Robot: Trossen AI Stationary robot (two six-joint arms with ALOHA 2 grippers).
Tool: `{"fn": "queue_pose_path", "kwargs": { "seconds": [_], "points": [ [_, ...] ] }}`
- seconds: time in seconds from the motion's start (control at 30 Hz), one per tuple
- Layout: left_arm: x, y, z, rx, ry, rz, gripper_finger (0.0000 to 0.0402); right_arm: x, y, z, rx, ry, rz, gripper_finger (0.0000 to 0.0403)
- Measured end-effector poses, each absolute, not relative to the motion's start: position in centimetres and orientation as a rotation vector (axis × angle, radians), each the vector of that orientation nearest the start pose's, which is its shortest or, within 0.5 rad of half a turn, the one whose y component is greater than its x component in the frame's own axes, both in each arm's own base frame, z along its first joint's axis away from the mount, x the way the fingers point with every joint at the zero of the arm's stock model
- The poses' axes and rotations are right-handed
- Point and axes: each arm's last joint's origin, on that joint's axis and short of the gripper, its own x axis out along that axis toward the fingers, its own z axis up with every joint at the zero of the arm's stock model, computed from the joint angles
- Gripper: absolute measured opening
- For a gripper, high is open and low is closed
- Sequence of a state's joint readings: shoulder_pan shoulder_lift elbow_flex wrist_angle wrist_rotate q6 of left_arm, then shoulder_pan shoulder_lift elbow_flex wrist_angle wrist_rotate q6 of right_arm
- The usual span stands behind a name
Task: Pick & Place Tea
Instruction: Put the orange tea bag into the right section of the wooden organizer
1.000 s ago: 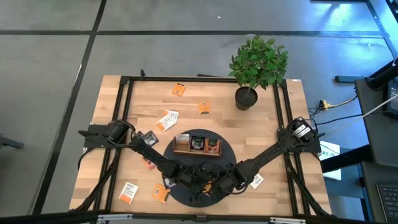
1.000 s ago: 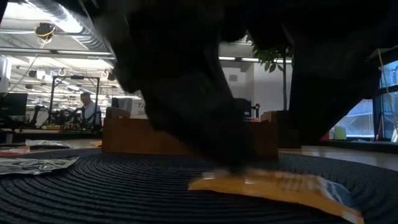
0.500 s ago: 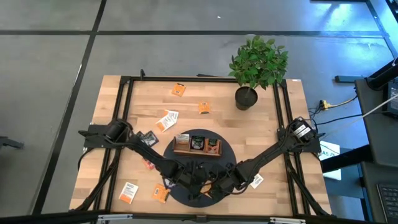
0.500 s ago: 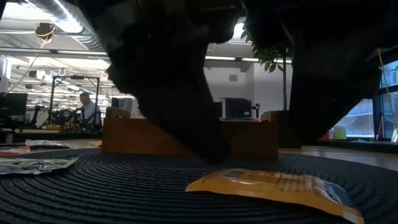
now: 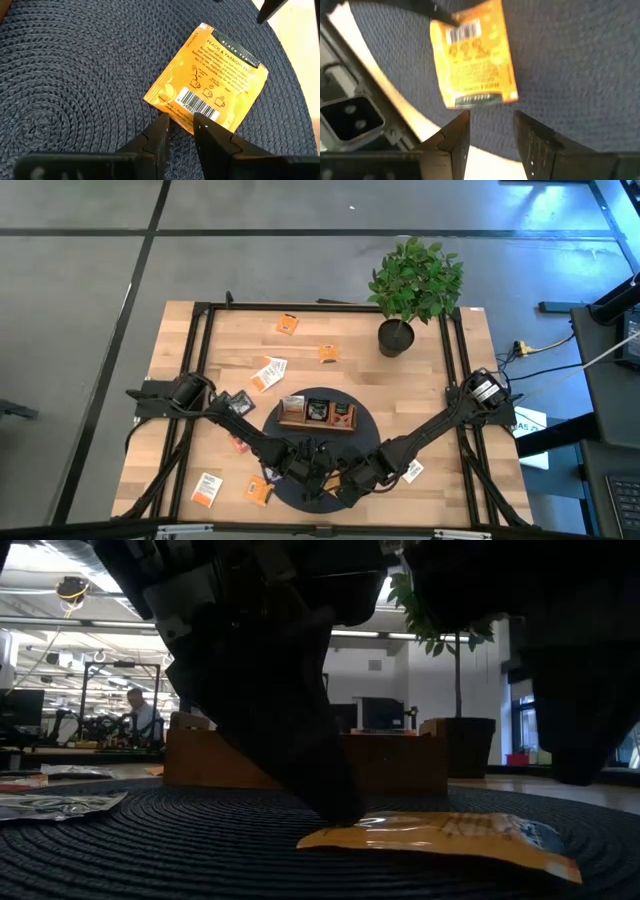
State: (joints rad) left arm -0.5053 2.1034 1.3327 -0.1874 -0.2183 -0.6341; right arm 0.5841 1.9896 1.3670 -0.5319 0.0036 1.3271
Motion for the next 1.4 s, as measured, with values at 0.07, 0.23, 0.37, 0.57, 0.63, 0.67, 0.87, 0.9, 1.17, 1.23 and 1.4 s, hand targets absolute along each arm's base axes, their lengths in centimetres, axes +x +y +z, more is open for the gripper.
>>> {"fn": "queue_pose_path", "kwargs": {
  "seconds": [0.07,0.23,0.37,0.57,0.63,0.67,0.87,0.9,1.17,1.23,1.4],
  "points": [
    [37.7,-20.1,12.3,-0.244,0.938,0.032,0.0086,33.1,22.6,16.2,0.756,1.202,-0.276,0.0150],
    [37.7,-20.3,11.9,-0.244,0.936,0.040,0.0086,31.8,24.5,16.4,0.510,1.048,-0.251,0.0150],
    [37.8,-20.3,11.3,-0.255,0.939,0.062,0.0086,31.4,25.0,16.3,0.630,1.061,-0.302,0.0150],
    [37.8,-20.4,10.9,-0.276,0.954,0.063,0.0086,31.7,25.3,15.4,0.923,1.051,-0.457,0.0150],
    [37.7,-20.4,10.9,-0.278,0.956,0.061,0.0086,31.8,25.4,15.1,0.954,1.048,-0.476,0.0150],
    [37.7,-20.4,10.9,-0.278,0.956,0.062,0.0086,31.8,25.4,14.9,0.964,1.048,-0.488,0.0150],
    [37.7,-20.4,10.9,-0.292,0.961,0.060,0.0086,31.6,25.3,13.7,1.010,1.038,-0.483,0.0150],
    [37.7,-20.4,10.9,-0.292,0.960,0.061,0.0086,31.4,25.2,13.2,1.031,1.028,-0.477,0.0150],
    [37.8,-20.6,10.9,-0.301,0.948,0.046,0.0086,30.0,25.4,10.5,1.332,0.817,-0.324,0.0150],
    [37.8,-20.6,10.9,-0.304,0.944,0.042,0.0086,29.6,25.4,10.3,1.360,0.802,-0.332,0.0150],
    [37.9,-20.7,10.9,-0.309,0.934,0.039,0.0086,29.3,25.3,10.0,1.351,0.753,-0.376,0.0150]
  ]
}}
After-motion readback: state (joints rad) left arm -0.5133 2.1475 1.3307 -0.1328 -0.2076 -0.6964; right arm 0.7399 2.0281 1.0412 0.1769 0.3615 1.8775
